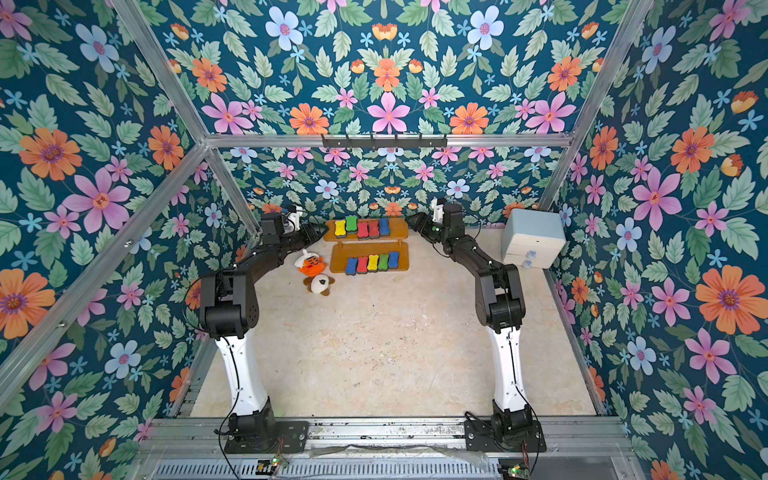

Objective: Remove the whiteboard erasers from the shelf
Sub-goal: Move the shelf to the center of the board.

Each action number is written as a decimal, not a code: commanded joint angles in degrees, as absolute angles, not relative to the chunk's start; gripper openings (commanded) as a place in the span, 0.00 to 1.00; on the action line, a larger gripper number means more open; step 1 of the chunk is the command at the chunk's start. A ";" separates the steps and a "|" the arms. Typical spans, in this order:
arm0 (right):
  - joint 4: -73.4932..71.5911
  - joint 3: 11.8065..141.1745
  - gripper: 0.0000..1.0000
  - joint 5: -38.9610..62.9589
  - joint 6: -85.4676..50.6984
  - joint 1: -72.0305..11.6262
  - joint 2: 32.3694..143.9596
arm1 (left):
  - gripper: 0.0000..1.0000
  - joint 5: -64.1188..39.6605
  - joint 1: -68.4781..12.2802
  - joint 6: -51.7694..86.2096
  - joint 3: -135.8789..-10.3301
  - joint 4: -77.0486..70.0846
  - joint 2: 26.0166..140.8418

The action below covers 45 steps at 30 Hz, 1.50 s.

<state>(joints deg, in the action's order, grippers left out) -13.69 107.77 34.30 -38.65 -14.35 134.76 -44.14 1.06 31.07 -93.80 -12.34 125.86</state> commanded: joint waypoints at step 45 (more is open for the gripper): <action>-26.16 88.88 0.13 37.32 -47.35 -13.41 125.72 | 0.11 -46.67 -6.33 39.77 -85.98 -17.67 123.69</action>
<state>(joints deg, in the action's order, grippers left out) -24.16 90.43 38.94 -52.38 -13.28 127.42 -46.39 -4.75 45.69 -86.54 -20.40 123.63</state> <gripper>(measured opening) 0.238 0.221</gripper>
